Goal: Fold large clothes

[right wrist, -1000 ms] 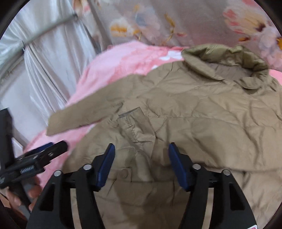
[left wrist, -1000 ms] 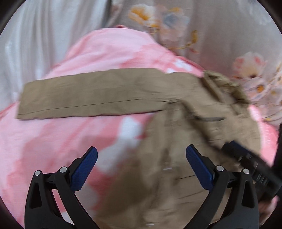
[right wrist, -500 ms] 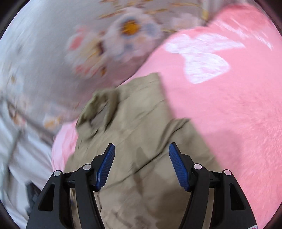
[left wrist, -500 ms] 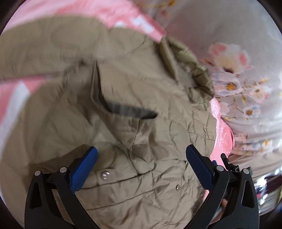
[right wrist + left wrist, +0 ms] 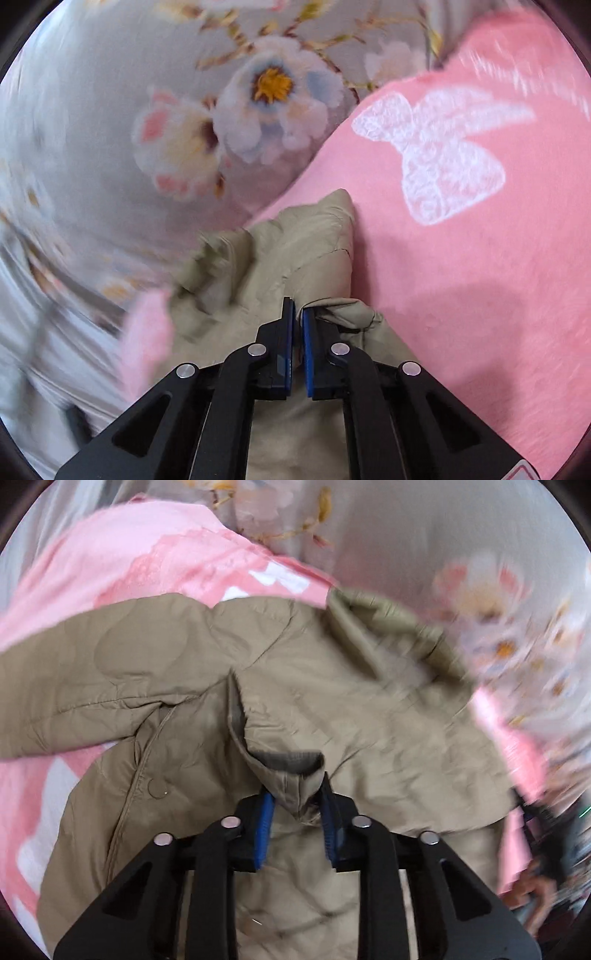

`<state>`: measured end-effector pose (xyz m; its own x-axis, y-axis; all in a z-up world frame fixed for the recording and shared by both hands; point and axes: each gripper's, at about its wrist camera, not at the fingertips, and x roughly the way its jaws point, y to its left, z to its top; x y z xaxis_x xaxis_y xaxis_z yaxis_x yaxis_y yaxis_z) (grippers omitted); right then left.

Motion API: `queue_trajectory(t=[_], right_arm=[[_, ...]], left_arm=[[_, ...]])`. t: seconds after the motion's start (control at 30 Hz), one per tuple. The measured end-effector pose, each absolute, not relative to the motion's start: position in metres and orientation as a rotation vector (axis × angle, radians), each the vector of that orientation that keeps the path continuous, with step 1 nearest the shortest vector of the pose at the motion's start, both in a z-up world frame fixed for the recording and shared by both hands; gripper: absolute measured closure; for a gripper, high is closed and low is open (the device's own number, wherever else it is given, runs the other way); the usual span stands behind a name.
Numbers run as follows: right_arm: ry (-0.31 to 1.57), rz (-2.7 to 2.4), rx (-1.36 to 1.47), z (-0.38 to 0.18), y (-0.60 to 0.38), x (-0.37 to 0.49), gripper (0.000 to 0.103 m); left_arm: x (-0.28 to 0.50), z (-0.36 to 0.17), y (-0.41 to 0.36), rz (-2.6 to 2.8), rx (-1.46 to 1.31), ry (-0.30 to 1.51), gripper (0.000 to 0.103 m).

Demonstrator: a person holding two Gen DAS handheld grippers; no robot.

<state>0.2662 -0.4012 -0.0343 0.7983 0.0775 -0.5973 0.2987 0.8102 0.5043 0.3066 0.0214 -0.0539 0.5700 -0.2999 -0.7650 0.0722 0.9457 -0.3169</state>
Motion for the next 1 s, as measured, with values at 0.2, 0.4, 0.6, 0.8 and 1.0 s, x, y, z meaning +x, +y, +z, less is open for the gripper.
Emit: queue_trajectory(t=[0.2,0.4,0.6,0.8,1.0], right_arm=[[0.796,-0.21,0.483,-0.055,-0.392,0.278,0.101],[0.76,-0.271,0.367,-0.029,-0.396,0.236,0.08],[0.672,-0.273,0.217,0.008,-0.363,0.236,0.081],[0.793,-0.266,0.138,-0.028,-0.325,0.286,0.088],[0.828,-0.26,0.179,-0.055,-0.332,0.292,0.089]], left_arm=[[0.305,-0.073,0.017,-0.189,-0.158,0.919,0.083],[0.274,-0.045,0.05,-0.145,-0.083,0.867,0.048],[0.272,0.004,0.052,-0.126,-0.089,0.77,0.048],[0.299,-0.033,0.004,-0.134,-0.022,0.872,0.045],[0.298,-0.069,0.006,-0.109,0.003,0.859,0.039]])
